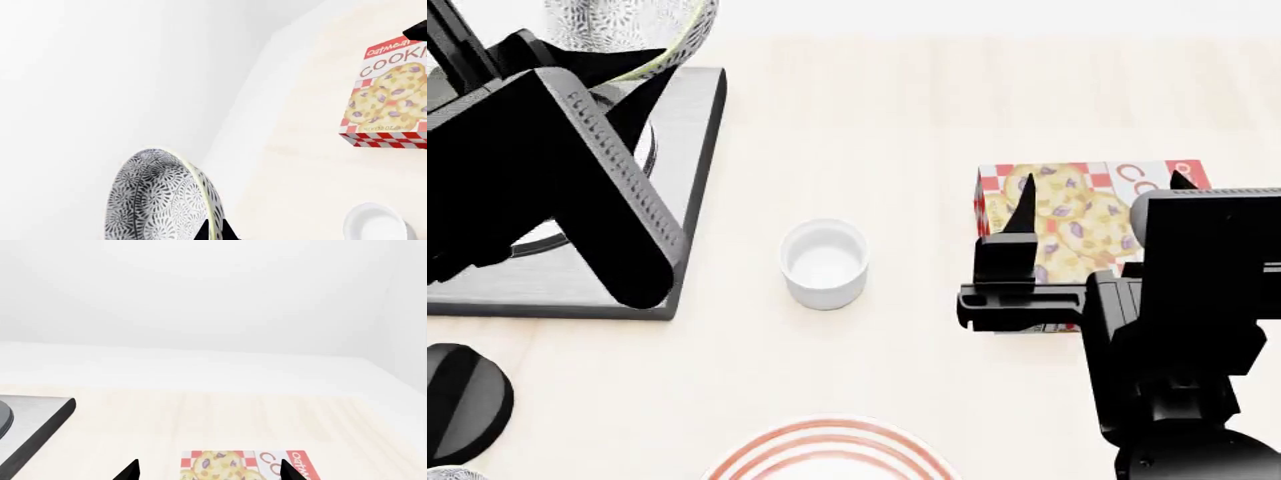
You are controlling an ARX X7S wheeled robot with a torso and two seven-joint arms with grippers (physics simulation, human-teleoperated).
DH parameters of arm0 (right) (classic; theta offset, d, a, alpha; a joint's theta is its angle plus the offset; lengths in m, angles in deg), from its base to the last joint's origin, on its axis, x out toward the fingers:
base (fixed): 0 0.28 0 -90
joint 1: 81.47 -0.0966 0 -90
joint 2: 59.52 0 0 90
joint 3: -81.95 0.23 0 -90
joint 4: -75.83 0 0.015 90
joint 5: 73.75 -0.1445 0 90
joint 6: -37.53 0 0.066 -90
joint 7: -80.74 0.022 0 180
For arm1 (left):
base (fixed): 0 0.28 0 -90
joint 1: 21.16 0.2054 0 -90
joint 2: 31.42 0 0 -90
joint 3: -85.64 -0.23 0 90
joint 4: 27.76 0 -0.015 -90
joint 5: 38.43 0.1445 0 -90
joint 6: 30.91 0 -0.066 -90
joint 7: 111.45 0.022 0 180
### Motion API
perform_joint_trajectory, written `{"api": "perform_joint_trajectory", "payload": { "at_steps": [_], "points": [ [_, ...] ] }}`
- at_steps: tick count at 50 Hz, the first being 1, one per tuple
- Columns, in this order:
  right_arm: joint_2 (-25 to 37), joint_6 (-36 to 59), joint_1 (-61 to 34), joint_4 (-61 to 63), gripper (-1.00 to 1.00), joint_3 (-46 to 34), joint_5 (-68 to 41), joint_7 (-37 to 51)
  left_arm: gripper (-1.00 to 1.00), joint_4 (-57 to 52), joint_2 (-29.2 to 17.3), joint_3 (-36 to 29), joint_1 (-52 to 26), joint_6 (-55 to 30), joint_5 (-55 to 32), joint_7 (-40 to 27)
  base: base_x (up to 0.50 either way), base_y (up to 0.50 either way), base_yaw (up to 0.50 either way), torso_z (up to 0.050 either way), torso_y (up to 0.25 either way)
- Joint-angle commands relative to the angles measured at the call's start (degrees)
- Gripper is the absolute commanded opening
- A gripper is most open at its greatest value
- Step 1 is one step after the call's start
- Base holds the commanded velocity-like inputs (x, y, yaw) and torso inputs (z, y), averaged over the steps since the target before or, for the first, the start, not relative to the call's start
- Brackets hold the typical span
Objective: Pick the akita bowl on the stove and place it on the plate.
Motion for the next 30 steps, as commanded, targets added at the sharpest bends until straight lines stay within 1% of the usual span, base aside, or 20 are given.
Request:
{"api": "perform_joint_trajectory", "payload": {
  "at_steps": [1,11,19,30],
  "points": [
    [0.1,-0.03,0.09,0.1,1.0,-0.09,-0.23,0.25,-1.0,-6.18,-2.9,-4.25,-1.48,1.52,2.85,2.92,0.0,0.0,0.0,0.0,0.0],
    [0.19,-0.05,0.02,0.1,1.0,-0.2,-0.4,0.45,-1.0,-10.42,-5.42,-11.02,-2.07,3.44,6.62,5.89,0.0,0.0,0.0,0.0,0.001],
    [0.25,0.15,-0.12,0.18,1.0,-0.23,-0.61,0.65,-1.0,-13.36,-7.0,-14.74,-2.27,4.03,7.94,8.26,0.0,0.0,0.0,0.0,0.0],
    [0.38,0.05,-0.12,0.14,1.0,-0.3,-0.82,0.8,-1.0,-15.43,-8.11,-17.88,-2.52,5.24,9.05,10.67,0.0,0.0,0.0,0.0,0.001]
  ]
}}
